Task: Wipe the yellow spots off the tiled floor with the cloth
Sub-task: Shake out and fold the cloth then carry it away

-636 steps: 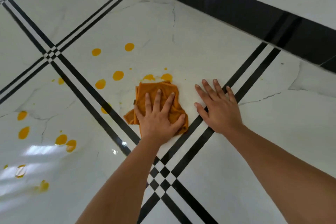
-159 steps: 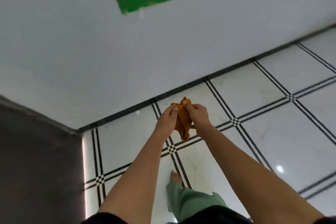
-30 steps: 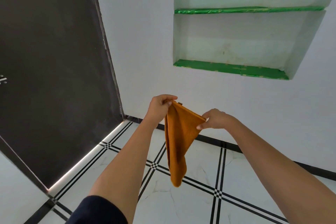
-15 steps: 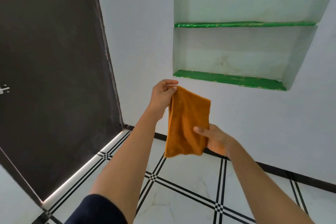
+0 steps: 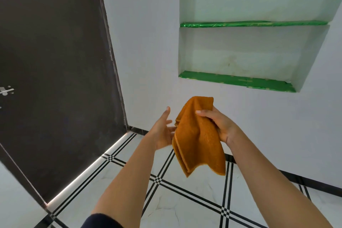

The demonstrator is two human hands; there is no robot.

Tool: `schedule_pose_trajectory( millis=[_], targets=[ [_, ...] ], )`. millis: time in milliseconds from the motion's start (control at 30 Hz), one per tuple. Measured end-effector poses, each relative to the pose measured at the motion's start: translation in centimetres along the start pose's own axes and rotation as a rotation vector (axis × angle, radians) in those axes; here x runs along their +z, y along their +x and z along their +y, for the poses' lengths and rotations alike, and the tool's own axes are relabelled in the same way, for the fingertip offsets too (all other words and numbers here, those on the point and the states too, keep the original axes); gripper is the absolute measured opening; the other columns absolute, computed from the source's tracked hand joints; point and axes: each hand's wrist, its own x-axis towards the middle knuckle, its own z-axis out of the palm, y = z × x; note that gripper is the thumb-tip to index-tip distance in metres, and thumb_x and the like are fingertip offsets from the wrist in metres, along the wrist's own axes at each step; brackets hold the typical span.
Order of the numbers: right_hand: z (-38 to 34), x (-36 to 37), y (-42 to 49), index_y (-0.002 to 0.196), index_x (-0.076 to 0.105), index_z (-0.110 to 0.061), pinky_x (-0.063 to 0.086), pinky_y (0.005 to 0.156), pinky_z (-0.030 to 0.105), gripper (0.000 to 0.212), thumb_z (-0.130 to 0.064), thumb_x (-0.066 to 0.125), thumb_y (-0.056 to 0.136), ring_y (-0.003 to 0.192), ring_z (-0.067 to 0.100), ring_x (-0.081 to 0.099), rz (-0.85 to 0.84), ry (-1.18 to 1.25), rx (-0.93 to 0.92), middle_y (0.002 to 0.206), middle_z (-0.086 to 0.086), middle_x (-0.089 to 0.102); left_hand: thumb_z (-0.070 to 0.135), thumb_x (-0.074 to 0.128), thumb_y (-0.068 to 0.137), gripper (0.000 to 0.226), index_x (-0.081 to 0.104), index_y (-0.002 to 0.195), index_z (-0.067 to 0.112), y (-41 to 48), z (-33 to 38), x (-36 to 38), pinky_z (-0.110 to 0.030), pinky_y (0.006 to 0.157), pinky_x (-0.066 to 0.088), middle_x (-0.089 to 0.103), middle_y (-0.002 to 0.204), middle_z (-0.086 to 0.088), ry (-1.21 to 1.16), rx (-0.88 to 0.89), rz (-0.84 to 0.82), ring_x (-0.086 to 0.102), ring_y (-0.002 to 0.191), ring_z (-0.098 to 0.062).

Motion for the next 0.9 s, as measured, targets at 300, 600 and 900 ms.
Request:
schedule_pose_trajectory(
  millis=[300, 600, 900],
  targets=[
    [-1.9, -1.3, 2.0, 0.139, 0.032, -0.026, 0.044, 0.096, 0.055, 0.062, -0.006, 0.061, 0.087, 0.116, 0.034, 0.052, -0.055, -0.075, 0.093, 0.130, 0.012, 0.050, 0.006, 0.068, 0.080, 0.057, 0.040, 0.128, 0.021, -1.0, 1.1, 0.3, -0.050, 0.081, 0.053, 0.053, 0.117, -0.013, 0.127, 0.251, -0.022, 0.057, 0.104, -0.035],
    [-3.4, -2.0, 2.4, 0.128, 0.046, 0.001, 0.046, 0.095, 0.047, 0.053, 0.002, 0.067, 0.080, 0.112, 0.032, 0.054, 0.196, -0.216, 0.146, 0.126, 0.018, 0.053, 0.004, 0.066, 0.082, 0.025, 0.058, 0.099, 0.020, -0.2, 2.3, 1.0, -0.035, 0.078, 0.051, 0.059, 0.099, -0.008, 0.168, 0.508, 0.209, 0.057, 0.094, -0.024],
    [-3.2, -2.2, 2.3, 0.109, 0.060, -0.005, 0.050, 0.089, 0.037, 0.036, 0.013, 0.063, 0.079, 0.109, 0.030, 0.056, 0.289, -0.509, -0.040, 0.119, 0.018, 0.057, 0.011, 0.070, 0.080, 0.029, 0.063, 0.107, 0.017, -0.3, 4.6, 0.1, -0.033, 0.088, 0.043, 0.054, 0.110, -0.004, 0.919, 0.541, 0.210, 0.049, 0.103, -0.020]
  ],
)
